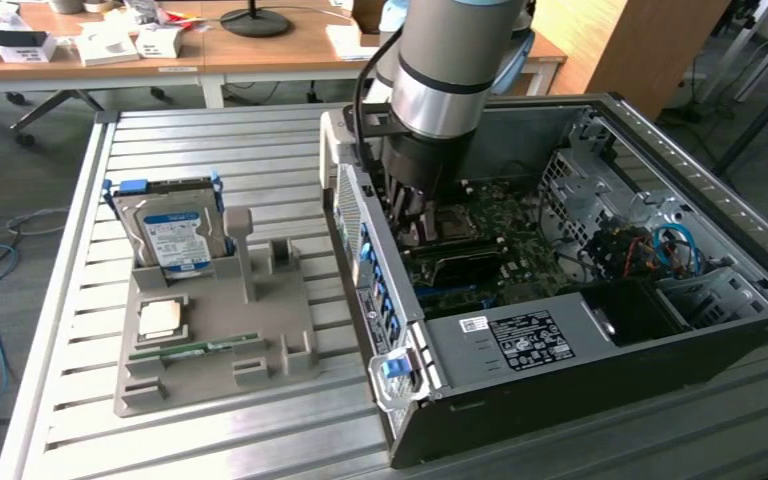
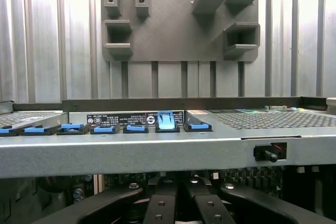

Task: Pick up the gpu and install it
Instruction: 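Press down on the gpu until it lock into place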

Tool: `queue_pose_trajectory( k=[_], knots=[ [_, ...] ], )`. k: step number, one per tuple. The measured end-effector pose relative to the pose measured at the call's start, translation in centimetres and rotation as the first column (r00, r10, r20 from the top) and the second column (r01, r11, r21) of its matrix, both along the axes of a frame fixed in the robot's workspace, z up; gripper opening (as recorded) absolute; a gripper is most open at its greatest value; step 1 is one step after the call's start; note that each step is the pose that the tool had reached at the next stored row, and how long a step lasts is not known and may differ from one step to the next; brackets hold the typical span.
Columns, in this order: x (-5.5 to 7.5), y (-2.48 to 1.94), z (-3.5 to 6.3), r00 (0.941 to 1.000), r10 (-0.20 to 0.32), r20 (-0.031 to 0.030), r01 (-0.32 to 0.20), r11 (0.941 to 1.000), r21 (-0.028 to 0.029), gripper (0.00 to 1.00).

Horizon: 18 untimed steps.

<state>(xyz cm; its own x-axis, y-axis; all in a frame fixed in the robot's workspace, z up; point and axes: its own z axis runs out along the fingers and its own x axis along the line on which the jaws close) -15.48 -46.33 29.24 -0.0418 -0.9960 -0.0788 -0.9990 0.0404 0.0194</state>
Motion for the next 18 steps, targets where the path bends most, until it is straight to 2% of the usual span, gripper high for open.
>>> queue_pose_trajectory(
  k=[3, 9, 13, 18],
  knots=[
    [0.02, 0.00, 0.00, 1.0000, 0.000, 0.0001, 0.000, 1.0000, 0.0010, 0.11],
    [-0.01, -0.06, 0.00, 1.0000, 0.000, 0.0000, 0.000, 0.9999, 0.0104, 0.11],
    [-0.01, -0.07, -0.01, 1.0000, 0.000, 0.0000, 0.000, 0.9999, 0.0110, 0.11],
    [0.67, -0.07, -0.01, 1.0000, 0.000, 0.0000, 0.000, 0.9999, 0.0110, 0.11]
  ],
)
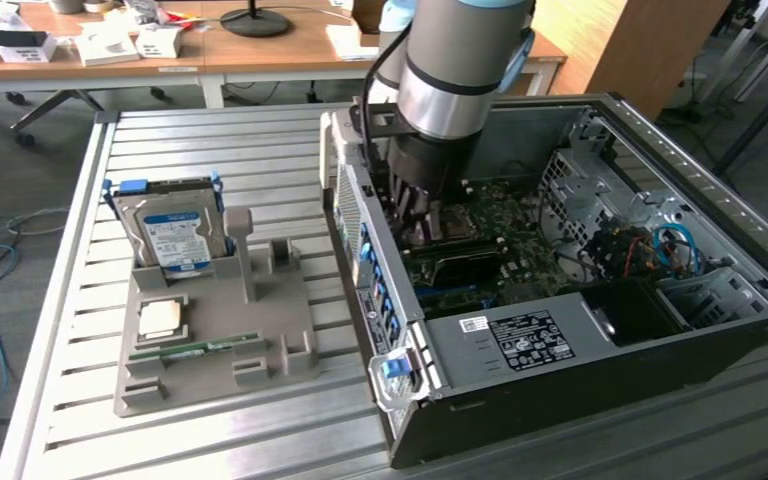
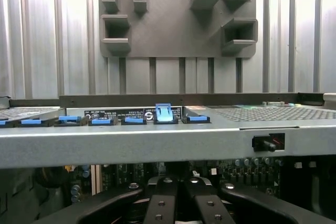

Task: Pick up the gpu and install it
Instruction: 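Press down on the gpu until it lock into place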

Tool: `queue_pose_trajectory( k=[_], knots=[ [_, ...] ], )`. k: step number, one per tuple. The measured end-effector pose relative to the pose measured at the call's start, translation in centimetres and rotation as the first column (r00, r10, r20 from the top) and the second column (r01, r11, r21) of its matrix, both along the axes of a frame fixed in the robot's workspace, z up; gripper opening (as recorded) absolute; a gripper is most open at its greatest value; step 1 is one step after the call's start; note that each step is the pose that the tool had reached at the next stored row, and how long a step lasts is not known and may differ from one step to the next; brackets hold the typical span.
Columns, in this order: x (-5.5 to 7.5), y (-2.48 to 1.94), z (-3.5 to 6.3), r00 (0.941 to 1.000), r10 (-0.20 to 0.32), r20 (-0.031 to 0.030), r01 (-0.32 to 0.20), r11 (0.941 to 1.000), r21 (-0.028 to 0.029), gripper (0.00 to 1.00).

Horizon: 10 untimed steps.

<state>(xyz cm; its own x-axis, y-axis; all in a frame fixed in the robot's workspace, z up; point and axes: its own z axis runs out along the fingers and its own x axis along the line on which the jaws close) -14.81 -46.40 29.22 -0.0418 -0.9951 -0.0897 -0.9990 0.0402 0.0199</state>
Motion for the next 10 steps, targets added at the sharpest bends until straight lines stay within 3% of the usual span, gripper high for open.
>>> queue_pose_trajectory(
  k=[10],
  knots=[
    [2.4, 0.00, 0.00, 1.0000, 0.000, 0.0000, 0.000, 1.0000, -0.0001, 0.11]
  ],
)
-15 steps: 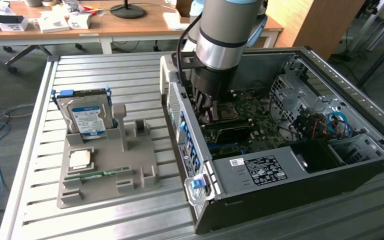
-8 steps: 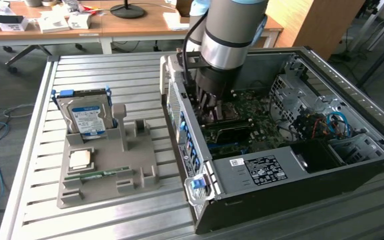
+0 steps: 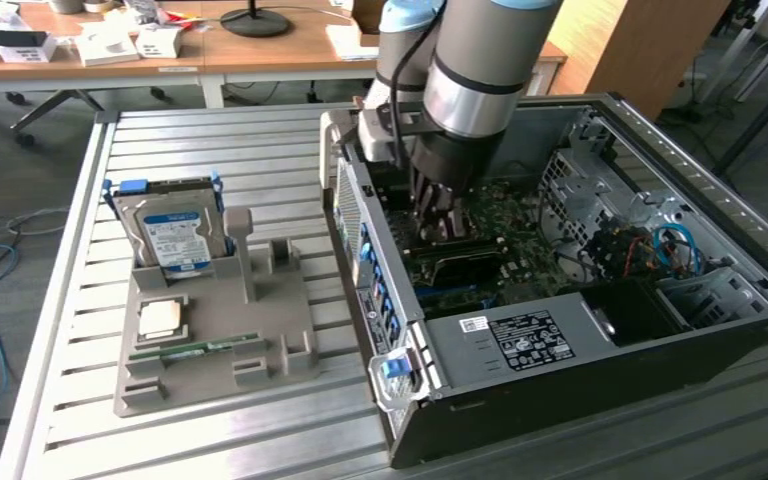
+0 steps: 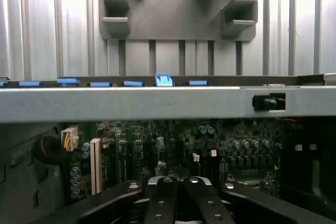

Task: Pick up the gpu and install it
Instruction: 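Press down on the gpu until it lock into place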

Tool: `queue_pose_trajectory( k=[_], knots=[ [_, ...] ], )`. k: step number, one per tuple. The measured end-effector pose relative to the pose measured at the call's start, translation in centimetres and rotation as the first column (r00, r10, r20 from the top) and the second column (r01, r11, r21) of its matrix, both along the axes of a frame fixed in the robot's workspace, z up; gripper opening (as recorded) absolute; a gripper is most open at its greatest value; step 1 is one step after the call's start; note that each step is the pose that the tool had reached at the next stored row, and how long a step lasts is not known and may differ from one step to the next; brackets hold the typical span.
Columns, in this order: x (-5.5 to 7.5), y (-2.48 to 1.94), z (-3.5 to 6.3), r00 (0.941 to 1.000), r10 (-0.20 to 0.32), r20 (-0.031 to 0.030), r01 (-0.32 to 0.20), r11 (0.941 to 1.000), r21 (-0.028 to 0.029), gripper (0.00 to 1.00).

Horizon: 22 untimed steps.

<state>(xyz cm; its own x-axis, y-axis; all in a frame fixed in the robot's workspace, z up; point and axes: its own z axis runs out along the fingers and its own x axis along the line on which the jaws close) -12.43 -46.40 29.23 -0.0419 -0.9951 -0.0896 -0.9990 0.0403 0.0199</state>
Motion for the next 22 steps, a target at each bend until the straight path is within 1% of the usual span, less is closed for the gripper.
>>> queue_pose_trajectory(
  k=[8, 16, 18, 22],
  knots=[
    [2.6, 0.00, 0.00, 1.0000, 0.000, 0.0000, 0.000, 1.0000, 0.0002, 0.11],
    [4.4, 0.00, 0.00, 1.0000, 0.000, 0.0000, 0.000, 1.0000, 0.0002, 0.11],
    [4.7, -0.01, 0.00, 1.0000, 0.000, 0.0000, 0.000, 1.0000, 0.0002, 0.11],
    [4.7, 0.00, -0.02, 1.0000, 0.000, 0.0000, 0.000, 1.0000, 0.0003, 0.11]
  ],
)
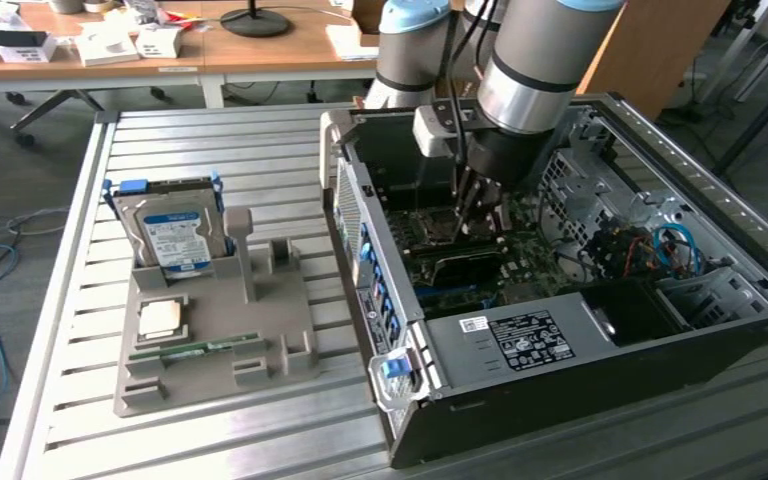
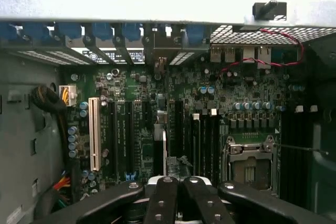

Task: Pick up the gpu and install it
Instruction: 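Press down on the gpu until it lock into place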

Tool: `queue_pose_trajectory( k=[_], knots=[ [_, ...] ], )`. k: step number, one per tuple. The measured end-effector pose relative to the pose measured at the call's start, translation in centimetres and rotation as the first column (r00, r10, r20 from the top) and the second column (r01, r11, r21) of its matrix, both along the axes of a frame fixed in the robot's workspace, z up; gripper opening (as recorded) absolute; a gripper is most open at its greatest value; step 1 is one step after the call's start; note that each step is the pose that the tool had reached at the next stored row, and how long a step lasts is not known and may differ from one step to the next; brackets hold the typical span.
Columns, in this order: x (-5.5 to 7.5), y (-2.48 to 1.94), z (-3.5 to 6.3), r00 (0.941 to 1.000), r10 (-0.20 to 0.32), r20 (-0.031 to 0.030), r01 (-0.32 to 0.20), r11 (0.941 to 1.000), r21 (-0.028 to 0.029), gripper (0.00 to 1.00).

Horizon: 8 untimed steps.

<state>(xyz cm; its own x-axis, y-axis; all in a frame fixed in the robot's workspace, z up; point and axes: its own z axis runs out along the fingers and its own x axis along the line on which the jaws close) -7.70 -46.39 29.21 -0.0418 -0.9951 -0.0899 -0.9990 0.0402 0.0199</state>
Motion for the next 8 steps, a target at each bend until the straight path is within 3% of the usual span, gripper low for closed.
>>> queue_pose_trajectory(
  k=[8],
  knots=[
    [0.00, 0.00, -0.76, 1.0000, 0.000, 0.0000, 0.000, 1.0000, -0.0001, 0.11]
  ],
)
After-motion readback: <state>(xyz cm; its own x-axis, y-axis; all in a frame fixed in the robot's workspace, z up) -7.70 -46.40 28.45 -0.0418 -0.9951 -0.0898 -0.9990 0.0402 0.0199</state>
